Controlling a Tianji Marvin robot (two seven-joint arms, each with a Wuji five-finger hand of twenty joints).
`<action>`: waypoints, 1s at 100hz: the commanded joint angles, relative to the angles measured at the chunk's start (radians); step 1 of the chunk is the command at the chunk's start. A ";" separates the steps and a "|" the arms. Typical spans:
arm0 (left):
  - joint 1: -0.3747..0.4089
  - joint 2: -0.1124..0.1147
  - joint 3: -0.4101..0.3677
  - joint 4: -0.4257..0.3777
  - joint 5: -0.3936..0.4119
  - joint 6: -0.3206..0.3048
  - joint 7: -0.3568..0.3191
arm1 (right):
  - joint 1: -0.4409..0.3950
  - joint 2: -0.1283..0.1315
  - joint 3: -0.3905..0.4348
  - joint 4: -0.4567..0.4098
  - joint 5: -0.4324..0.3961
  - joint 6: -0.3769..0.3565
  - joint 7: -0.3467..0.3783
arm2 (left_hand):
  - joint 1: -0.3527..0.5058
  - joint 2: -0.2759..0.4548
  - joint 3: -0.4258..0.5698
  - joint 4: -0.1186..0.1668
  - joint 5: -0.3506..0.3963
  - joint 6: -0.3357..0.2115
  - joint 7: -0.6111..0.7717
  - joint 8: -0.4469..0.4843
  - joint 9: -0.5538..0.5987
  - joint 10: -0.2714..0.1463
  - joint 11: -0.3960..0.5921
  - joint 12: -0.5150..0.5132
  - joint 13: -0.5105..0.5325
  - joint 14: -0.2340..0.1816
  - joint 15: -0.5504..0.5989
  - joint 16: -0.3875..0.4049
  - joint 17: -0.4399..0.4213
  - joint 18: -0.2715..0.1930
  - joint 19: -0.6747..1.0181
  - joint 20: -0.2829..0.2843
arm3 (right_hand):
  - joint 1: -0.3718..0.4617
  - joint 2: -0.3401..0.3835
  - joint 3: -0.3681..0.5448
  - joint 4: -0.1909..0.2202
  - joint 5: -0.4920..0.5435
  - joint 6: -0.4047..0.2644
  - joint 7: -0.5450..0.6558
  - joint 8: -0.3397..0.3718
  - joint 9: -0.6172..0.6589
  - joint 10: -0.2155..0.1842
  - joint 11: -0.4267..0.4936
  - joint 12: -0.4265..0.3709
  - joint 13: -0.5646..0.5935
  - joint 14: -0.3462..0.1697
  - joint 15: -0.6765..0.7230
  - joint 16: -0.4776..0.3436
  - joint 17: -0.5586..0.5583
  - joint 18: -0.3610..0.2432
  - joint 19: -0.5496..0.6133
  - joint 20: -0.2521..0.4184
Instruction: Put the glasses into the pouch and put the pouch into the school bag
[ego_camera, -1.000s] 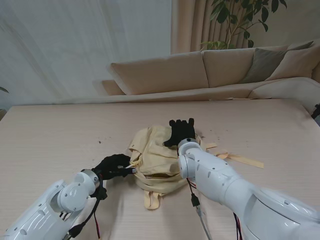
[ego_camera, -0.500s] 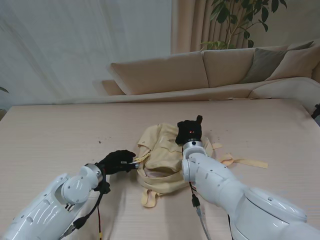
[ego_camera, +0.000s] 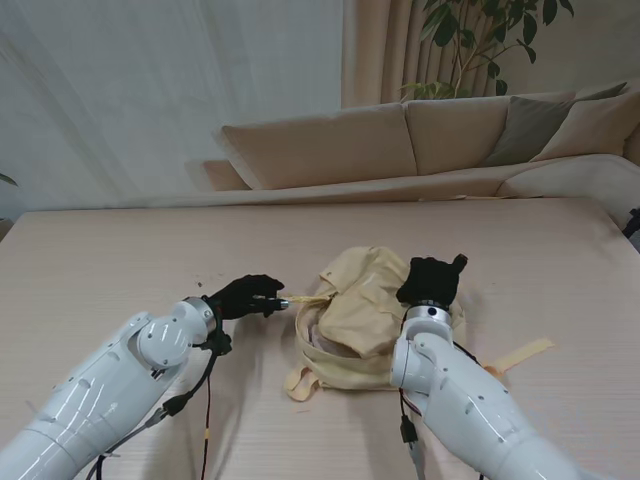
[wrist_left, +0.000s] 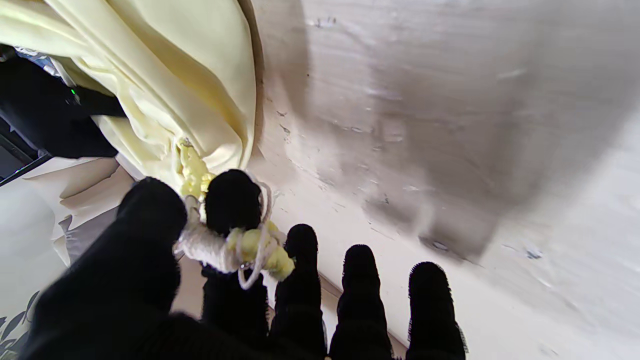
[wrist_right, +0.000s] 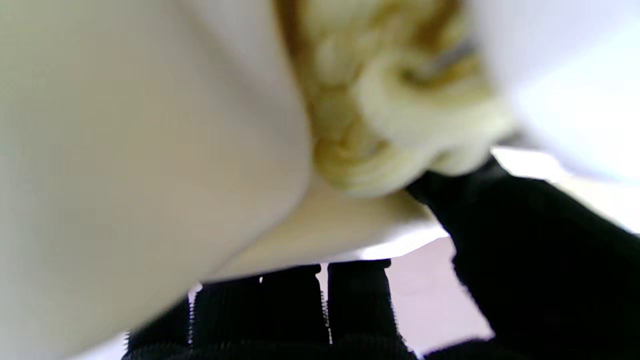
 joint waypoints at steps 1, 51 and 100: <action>-0.007 -0.010 0.002 0.008 -0.006 -0.012 -0.016 | -0.041 0.035 0.000 -0.034 -0.013 0.030 0.039 | -0.034 -0.003 0.032 -0.013 0.032 -0.018 0.027 0.014 0.012 -0.013 0.014 0.013 0.011 0.006 0.022 0.016 -0.013 0.008 0.041 -0.014 | 0.034 0.049 -0.004 0.034 -0.003 -0.007 0.037 -0.003 -0.018 0.051 0.057 0.022 -0.038 -0.009 0.003 0.001 -0.029 -0.008 0.018 -0.013; 0.026 0.001 -0.023 -0.013 0.008 -0.042 -0.022 | -0.113 0.192 0.109 -0.311 -0.301 -0.322 0.338 | -0.036 -0.005 0.040 -0.014 0.031 -0.020 0.028 0.019 0.013 -0.012 0.014 0.013 0.012 0.008 0.024 0.016 -0.014 0.011 0.057 -0.025 | -0.050 0.355 -0.433 0.255 -0.685 -0.099 -0.207 0.007 -0.847 -0.165 -0.101 -0.201 -0.570 -0.172 -0.282 -0.067 -0.106 -0.108 -0.400 0.112; 0.160 0.023 -0.105 -0.143 0.133 0.022 0.021 | 0.267 0.192 -0.277 -0.070 -0.158 -0.639 0.546 | -0.038 -0.004 0.040 -0.014 0.027 -0.031 0.027 0.028 0.016 -0.012 0.014 0.013 0.015 0.011 0.027 0.015 -0.015 0.011 0.079 -0.029 | -0.257 -0.003 0.005 0.162 -0.879 -0.056 -0.487 -0.230 -0.959 -0.276 -0.510 -0.362 -0.683 -0.308 -0.589 -0.221 -0.113 -0.138 -0.511 -0.069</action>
